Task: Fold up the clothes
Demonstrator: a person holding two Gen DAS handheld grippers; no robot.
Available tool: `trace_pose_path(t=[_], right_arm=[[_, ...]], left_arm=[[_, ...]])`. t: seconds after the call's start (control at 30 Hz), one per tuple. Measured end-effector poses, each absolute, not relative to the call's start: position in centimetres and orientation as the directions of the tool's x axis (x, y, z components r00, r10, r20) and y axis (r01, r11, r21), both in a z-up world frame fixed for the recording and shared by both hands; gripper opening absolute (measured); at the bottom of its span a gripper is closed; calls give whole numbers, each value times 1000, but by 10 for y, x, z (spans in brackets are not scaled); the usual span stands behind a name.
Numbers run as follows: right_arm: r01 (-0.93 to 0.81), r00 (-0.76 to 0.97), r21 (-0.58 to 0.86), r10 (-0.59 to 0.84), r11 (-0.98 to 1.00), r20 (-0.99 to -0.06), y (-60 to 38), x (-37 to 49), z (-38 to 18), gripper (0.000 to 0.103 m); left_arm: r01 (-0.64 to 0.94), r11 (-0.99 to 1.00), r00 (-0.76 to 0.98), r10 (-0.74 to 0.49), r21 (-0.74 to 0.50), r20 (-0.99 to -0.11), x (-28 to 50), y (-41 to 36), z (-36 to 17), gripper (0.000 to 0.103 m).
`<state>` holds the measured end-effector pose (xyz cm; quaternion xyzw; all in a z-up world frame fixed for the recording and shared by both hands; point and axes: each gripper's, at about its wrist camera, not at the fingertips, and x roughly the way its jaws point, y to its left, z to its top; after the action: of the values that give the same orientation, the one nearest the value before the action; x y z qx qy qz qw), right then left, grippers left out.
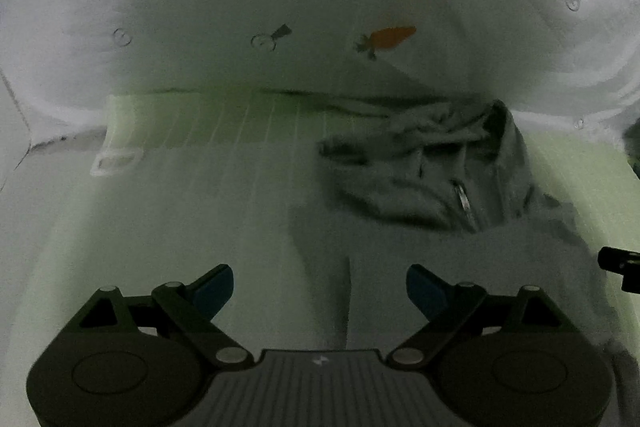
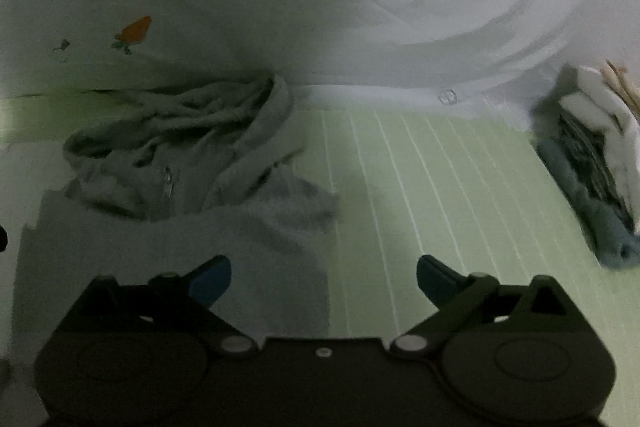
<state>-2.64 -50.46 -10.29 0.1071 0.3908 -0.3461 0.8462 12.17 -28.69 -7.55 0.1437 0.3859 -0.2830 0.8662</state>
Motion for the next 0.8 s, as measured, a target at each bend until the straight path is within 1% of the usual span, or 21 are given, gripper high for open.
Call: trace_pose_path(t=[0.17, 0.3, 0.43, 0.47, 0.53, 0.6, 0.63, 0.77, 0.8], right_arm=[[667, 446, -101, -504, 738, -740, -538, 31, -120, 101], [675, 457, -89, -510, 732, -728, -575, 67, -137, 101], [661, 512, -79, -525, 747, -680, -596, 96, -139, 101], [651, 517, -80, -518, 755, -681, -600, 103, -140, 101], [636, 495, -110, -514, 764, -701, -607, 119, -148, 101], [630, 455, -179, -546, 756, -704, -611, 128, -154, 101], [629, 440, -205, -562, 749, -701, -612, 132, -155, 101], [670, 436, -227, -623, 706, -650, -619, 119, -141, 101], [673, 422, -252, -640, 696, -642, -620, 115, -137, 101]], left_arm=[[600, 798, 548, -363, 52, -753, 181, -325, -91, 94], [606, 795, 541, -373, 42, -754, 222, -353, -111, 94], [642, 766, 519, -422, 14, -743, 243, -376, -126, 94], [656, 754, 514, -428, 20, -744, 246, -382, -129, 94], [670, 739, 530, -401, 78, -747, 249, -395, -138, 94], [672, 731, 546, -377, 122, -749, 252, -403, -144, 94], [663, 737, 554, -365, 131, -748, 254, -404, -144, 94], [560, 816, 643, -318, 145, -697, 262, -394, -127, 94], [534, 833, 661, -306, 143, -685, 265, -390, -122, 94]])
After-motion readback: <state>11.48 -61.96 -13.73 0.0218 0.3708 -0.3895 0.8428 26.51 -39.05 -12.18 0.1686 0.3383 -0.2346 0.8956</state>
